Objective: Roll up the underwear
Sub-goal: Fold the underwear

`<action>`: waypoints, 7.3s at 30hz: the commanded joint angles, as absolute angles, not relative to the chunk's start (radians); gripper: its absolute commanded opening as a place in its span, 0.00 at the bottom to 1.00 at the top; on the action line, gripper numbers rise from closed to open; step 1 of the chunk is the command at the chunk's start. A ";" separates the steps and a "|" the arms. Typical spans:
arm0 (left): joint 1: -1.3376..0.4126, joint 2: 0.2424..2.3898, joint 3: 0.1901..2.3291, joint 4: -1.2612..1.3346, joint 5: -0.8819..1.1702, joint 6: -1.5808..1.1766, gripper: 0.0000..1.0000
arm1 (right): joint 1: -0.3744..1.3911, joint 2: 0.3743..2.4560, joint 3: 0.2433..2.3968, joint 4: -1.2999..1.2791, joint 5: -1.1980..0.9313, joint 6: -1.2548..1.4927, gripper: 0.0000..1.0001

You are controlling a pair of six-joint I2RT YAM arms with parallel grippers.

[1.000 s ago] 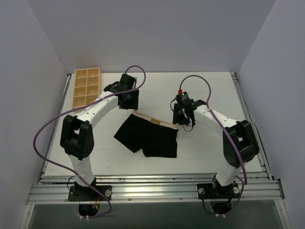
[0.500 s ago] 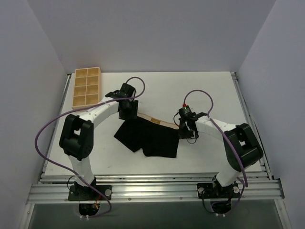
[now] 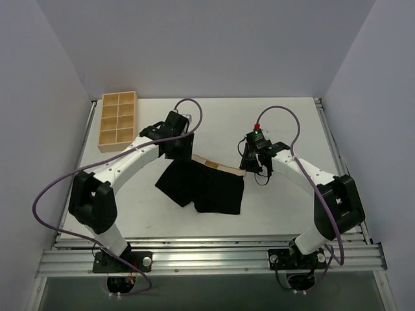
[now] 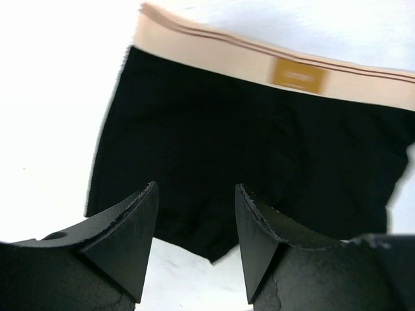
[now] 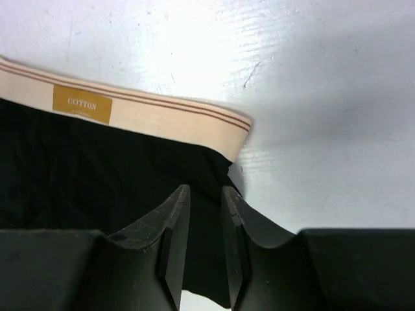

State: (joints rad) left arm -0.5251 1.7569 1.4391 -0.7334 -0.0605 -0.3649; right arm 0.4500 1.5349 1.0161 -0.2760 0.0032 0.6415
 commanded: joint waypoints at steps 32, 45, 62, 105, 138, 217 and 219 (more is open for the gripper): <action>-1.269 1.980 1.488 -0.344 -0.311 -0.568 0.65 | 0.324 1.529 0.850 -0.268 0.049 0.816 0.00; -1.335 2.002 1.433 -0.365 -0.403 -0.635 0.59 | 0.321 1.517 0.854 -0.284 0.034 0.810 0.00; -1.367 1.991 1.331 -0.376 -0.420 -0.689 0.51 | 0.310 1.525 0.841 -0.261 0.023 0.807 0.00; -0.961 1.701 1.289 -0.474 0.182 -0.678 0.02 | 0.356 1.712 1.397 -0.581 0.176 0.675 0.00; -0.798 1.549 1.060 -0.445 0.195 -0.778 0.25 | 0.514 2.028 1.563 -0.327 -0.144 0.726 0.00; -0.477 1.864 1.304 -0.371 0.212 -0.617 0.46 | 0.548 1.953 1.404 -0.245 -0.209 0.496 0.00; -0.457 1.890 1.330 -0.367 0.239 -0.608 0.46 | 0.548 1.953 1.408 -0.248 -0.210 0.489 0.00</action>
State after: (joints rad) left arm -0.4831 1.8874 1.2610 -0.3489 0.2134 -0.6376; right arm 0.5552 2.0129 1.4094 -0.2264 -0.2008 0.5205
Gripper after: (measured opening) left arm 0.462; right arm 0.018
